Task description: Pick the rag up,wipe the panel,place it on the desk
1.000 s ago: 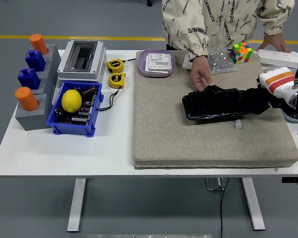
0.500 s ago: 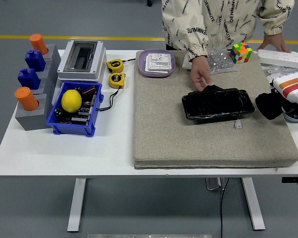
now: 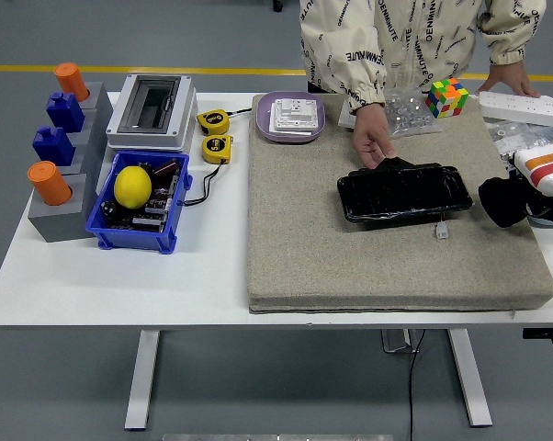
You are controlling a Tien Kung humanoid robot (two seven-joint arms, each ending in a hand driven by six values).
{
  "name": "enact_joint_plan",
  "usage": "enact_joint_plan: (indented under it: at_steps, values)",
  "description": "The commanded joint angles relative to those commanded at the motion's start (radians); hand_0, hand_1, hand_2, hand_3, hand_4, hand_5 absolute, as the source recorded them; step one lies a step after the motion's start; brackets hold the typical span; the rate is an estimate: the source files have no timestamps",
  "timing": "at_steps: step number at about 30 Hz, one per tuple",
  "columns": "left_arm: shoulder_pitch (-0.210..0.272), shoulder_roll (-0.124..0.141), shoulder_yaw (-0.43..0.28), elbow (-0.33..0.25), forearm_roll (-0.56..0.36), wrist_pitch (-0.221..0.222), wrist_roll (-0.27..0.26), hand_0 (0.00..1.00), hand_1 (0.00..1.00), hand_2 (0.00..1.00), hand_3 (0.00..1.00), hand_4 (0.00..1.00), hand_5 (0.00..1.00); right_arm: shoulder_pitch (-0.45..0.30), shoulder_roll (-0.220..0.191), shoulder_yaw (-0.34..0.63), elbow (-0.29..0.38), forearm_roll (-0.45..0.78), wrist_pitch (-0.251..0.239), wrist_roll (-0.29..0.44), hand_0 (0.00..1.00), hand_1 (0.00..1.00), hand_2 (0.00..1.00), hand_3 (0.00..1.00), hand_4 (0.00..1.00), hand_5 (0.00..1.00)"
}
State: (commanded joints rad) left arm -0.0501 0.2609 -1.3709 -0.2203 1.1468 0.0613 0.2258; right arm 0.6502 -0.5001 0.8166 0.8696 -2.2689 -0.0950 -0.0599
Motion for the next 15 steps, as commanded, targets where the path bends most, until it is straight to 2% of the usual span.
enact_joint_plan:
  at_steps: [1, 6, 7, 12, 13, 15]
  values:
    - [0.000, 0.001, 0.000, 0.000, 0.000, 0.000, 0.000, 0.635, 0.658, 0.685, 0.572, 0.613, 0.508, 0.000, -0.001, 0.000, 0.007, 0.000, 0.011, -0.007, 0.305, 0.320, 0.379, 0.385, 0.964, 0.032]
    - [0.002, 0.001, -0.002, 0.003, 0.002, 0.000, 0.001, 0.635, 0.658, 0.685, 0.572, 0.613, 0.508, 0.002, -0.004, 0.007, 0.026, 0.029, 0.063, -0.029, 0.305, 0.320, 0.379, 0.385, 0.964, 0.032]
    - [0.003, 0.001, -0.003, 0.003, 0.002, 0.000, 0.001, 0.635, 0.657, 0.685, 0.572, 0.614, 0.508, 0.003, -0.005, 0.009, 0.029, 0.040, 0.080, -0.033, 0.327, 0.401, 0.454, 0.465, 0.998, 0.129]
    - [0.004, -0.001, -0.008, 0.005, 0.003, 0.000, 0.001, 0.635, 0.657, 0.685, 0.572, 0.614, 0.508, 0.009, -0.007, 0.015, 0.044, 0.083, 0.140, -0.038, 0.327, 0.401, 0.454, 0.465, 0.998, 0.129]
    - [0.003, -0.001, -0.008, 0.005, 0.003, 0.000, 0.001, 0.635, 0.658, 0.685, 0.572, 0.614, 0.508, 0.010, -0.007, 0.016, 0.046, 0.089, 0.150, -0.039, 0.459, 0.486, 0.551, 0.529, 0.998, 0.467]
    - [0.002, -0.001, -0.009, 0.005, 0.003, 0.000, 0.001, 0.635, 0.658, 0.685, 0.572, 0.614, 0.508, 0.013, -0.007, 0.017, 0.049, 0.099, 0.167, -0.041, 0.459, 0.486, 0.551, 0.529, 0.998, 0.467]
